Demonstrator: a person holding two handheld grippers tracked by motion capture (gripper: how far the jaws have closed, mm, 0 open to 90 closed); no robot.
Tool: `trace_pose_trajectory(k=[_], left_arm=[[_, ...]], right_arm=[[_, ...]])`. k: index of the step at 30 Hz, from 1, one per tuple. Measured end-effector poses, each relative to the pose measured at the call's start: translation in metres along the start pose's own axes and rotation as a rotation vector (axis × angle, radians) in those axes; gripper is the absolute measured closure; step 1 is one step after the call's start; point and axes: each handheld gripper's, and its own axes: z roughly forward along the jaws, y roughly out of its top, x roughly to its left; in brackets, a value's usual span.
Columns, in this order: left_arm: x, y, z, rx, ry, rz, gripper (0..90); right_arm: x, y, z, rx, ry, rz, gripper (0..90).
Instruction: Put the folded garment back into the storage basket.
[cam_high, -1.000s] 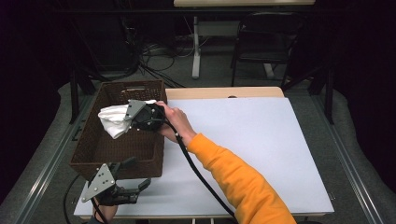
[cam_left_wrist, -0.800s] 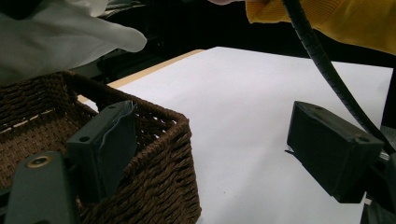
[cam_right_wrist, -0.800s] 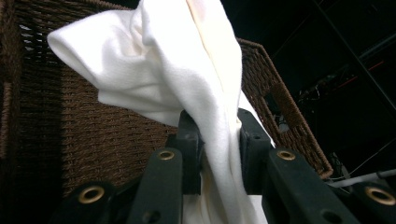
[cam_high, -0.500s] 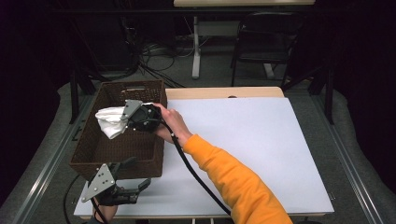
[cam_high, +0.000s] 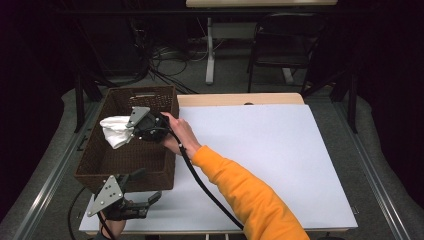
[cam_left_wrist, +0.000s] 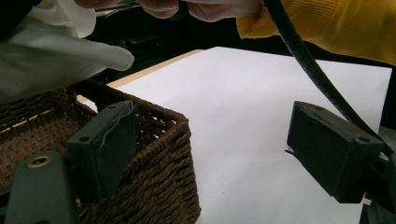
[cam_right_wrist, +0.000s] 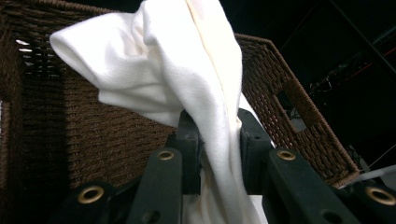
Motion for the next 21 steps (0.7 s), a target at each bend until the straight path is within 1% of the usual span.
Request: trace_pose_trajectory(k=[1, 2, 4, 6, 9, 10, 16, 21], left_arm=[[0.000, 0.000, 0.000, 0.000, -0.001, -0.001, 15.8], [0.000, 0.000, 0.000, 0.000, -0.001, -0.001, 15.8], [0.000, 0.000, 0.000, 0.000, -0.001, -0.002, 15.8], [0.000, 0.000, 0.000, 0.000, -0.001, -0.002, 15.8], [0.000, 0.000, 0.000, -0.003, -0.001, -0.005, 15.8], [0.000, 0.000, 0.000, 0.000, -0.003, -0.002, 15.8], [0.000, 0.000, 0.000, -0.002, -0.002, -0.004, 15.8], [0.000, 0.000, 0.000, 0.002, -0.004, 0.000, 15.8]], right_arm=[[0.001, 0.000, 0.001, 0.000, 0.000, 0.010, 74.3], [0.000, 0.000, 0.002, 0.000, 0.002, 0.004, 74.3], [0.001, -0.001, 0.003, 0.001, 0.002, 0.015, 74.3], [0.000, -0.001, 0.005, -0.001, 0.004, 0.014, 74.2], [0.001, -0.002, 0.007, -0.002, 0.011, 0.034, 74.2], [0.001, -0.002, 0.008, 0.001, 0.013, 0.028, 74.3], [0.003, -0.002, 0.013, -0.001, 0.021, 0.053, 74.3], [0.006, -0.003, 0.019, 0.005, 0.028, 0.062, 74.2]])
